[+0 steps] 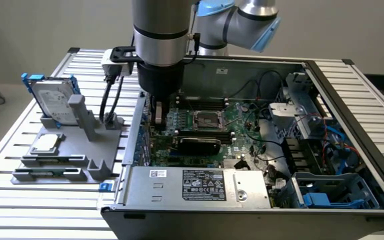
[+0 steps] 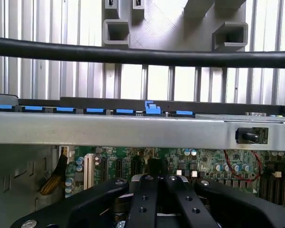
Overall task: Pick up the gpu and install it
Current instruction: 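Press down on the gpu until it lock into place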
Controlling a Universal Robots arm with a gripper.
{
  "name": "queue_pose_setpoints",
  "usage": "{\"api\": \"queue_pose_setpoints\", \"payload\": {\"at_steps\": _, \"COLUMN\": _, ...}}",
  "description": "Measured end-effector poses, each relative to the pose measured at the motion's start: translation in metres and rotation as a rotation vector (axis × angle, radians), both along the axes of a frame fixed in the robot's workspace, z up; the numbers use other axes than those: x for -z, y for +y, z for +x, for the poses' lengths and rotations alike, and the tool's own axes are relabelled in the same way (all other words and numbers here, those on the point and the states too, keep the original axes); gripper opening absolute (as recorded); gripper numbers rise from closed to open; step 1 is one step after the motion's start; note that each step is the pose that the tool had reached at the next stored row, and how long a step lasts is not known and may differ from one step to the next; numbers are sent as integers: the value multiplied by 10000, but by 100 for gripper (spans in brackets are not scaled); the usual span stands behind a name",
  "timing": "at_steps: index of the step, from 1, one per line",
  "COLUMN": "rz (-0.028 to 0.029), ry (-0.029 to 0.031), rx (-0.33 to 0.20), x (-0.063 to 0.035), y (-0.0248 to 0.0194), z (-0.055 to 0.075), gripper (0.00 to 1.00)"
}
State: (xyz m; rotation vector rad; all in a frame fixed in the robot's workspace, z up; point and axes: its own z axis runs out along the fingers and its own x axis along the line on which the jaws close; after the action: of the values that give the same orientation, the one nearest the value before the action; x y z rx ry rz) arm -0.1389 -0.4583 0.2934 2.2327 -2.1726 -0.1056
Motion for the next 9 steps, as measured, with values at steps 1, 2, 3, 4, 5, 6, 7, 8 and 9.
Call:
{"api": "queue_pose_setpoints", "payload": {"at_steps": 1, "rz": 0, "ry": 7, "rx": 1, "x": -17, "y": -3, "z": -2, "gripper": 11}}
{"api": "queue_pose_setpoints", "payload": {"at_steps": 2, "rz": 0, "ry": 15, "rx": 1, "x": -31, "y": -6, "z": -5, "gripper": 11}}
{"api": "queue_pose_setpoints", "payload": {"at_steps": 3, "rz": 1, "ry": 24, "rx": 1, "x": -40, "y": -8, "z": -9, "gripper": 11}}
{"api": "queue_pose_setpoints", "payload": {"at_steps": 4, "rz": -1, "ry": 36, "rx": 1, "x": -45, "y": -10, "z": -16, "gripper": 11}}
{"api": "queue_pose_setpoints", "payload": {"at_steps": 5, "rz": -1, "ry": 48, "rx": 1, "x": -48, "y": -12, "z": -23, "gripper": 11}}
{"api": "queue_pose_setpoints", "payload": {"at_steps": 6, "rz": -2, "ry": 65, "rx": 1, "x": -49, "y": -12, "z": -27, "gripper": 11}}
{"api": "queue_pose_setpoints", "payload": {"at_steps": 7, "rz": -3, "ry": 86, "rx": 0, "x": -51, "y": -13, "z": -30, "gripper": 11}}
{"api": "queue_pose_setpoints", "payload": {"at_steps": 8, "rz": -4, "ry": 112, "rx": -1, "x": -53, "y": -14, "z": -33, "gripper": 11}}
{"api": "queue_pose_setpoints", "payload": {"at_steps": 9, "rz": -6, "ry": 142, "rx": 1, "x": -56, "y": -16, "z": -37, "gripper": 11}}
